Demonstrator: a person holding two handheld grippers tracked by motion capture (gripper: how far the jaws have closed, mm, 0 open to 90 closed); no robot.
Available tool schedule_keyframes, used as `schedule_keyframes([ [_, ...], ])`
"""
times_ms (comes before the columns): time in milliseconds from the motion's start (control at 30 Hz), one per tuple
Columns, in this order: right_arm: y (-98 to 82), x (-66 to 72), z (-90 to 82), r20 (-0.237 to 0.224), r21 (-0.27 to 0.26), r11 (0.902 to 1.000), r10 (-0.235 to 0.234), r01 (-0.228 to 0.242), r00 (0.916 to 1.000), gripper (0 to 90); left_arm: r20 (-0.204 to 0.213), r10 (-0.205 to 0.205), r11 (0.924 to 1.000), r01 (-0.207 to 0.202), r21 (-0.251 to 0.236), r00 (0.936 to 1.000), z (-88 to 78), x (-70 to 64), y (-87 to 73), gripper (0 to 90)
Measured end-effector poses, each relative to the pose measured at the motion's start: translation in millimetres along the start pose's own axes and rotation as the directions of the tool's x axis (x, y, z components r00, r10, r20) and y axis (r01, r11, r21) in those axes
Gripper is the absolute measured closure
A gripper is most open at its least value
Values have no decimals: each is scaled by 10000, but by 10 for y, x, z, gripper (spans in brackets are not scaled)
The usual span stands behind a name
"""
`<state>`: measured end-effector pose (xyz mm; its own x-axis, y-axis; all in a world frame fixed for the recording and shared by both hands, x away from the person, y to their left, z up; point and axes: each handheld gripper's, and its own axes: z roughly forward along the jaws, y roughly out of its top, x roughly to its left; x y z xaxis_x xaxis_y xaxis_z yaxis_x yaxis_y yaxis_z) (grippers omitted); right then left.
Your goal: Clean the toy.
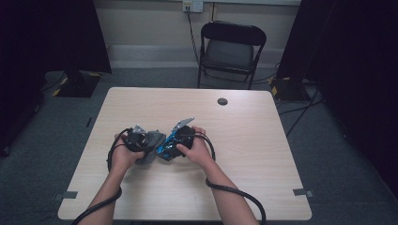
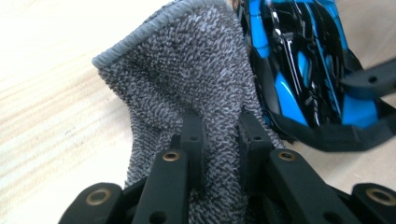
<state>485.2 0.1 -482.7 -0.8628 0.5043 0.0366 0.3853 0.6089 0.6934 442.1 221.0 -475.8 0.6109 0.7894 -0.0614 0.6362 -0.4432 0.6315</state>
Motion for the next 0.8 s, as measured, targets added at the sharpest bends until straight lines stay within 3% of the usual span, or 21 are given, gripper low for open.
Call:
schedule_keyframes([
  [300, 4, 2, 0, 8, 28, 10000, -2, 2, 10000, 11, 289, -587, 9978, 596, -304, 9979, -93, -60, -155, 758],
  [800, -4, 1, 0, -19, -52, 10000, 21, -21, 10000, 11, 569, -585, 9966, 616, -545, 9967, -253, -210, -393, 755],
])
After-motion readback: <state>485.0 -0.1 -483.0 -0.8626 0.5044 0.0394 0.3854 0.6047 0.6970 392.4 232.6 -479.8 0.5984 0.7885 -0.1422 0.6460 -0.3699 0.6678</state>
